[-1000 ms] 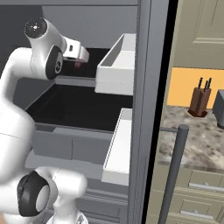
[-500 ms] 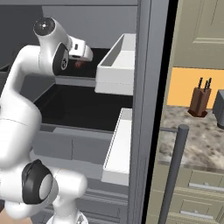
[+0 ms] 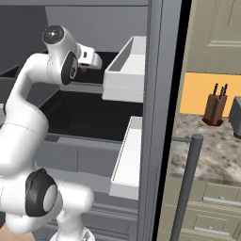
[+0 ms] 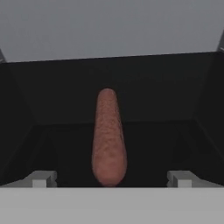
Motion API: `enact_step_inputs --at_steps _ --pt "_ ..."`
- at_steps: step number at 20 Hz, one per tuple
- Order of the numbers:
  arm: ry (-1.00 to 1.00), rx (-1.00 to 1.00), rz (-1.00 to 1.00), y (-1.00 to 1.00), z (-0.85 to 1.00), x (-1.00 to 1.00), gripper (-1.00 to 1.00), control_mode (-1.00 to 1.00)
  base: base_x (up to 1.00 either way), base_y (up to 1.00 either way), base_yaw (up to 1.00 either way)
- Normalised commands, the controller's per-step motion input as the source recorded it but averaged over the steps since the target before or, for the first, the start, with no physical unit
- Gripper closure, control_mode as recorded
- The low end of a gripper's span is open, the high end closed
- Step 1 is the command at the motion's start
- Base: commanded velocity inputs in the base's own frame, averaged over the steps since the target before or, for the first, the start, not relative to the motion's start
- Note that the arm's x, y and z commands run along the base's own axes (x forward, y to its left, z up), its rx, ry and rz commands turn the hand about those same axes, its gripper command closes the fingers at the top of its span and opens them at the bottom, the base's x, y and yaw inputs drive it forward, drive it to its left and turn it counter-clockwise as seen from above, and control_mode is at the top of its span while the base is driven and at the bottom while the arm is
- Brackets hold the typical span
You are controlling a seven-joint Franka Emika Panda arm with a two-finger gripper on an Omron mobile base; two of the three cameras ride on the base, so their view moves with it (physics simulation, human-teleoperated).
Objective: Move the hot dog bun to the plate on the dining table and place the condiment next to that plate. Then navigate to the fridge and take the sausage and place it on the plate as well.
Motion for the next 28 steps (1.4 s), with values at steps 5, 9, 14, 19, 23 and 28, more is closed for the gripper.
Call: enact_step_inputs --at_steps 5,9,14,19,23,28 --pt "0.00 0.00 0.00 0.00 -0.17 0.21 -1.00 -1.00 0.00 0.00 0.00" --pt "0.00 0.00 0.00 0.00 -0.18 0.22 -1.00 -1.00 0.00 0.00 0.00" --pt "0.00 -0.01 0.00 0.00 -0.21 0.21 -1.00 -1.00 0.00 0.00 0.00" --pt "0.00 -0.04 0.00 0.04 -0.24 0.20 1.00 -1.00 0.00 0.00 0.00" --pt "0.00 -0.04 0.00 0.01 -0.17 0.11 1.00 -1.00 0.00 0.00 0.00" --pt "0.00 -0.03 0.00 0.00 -0.11 0.01 1.00 -1.00 0.00 0.00 0.00"
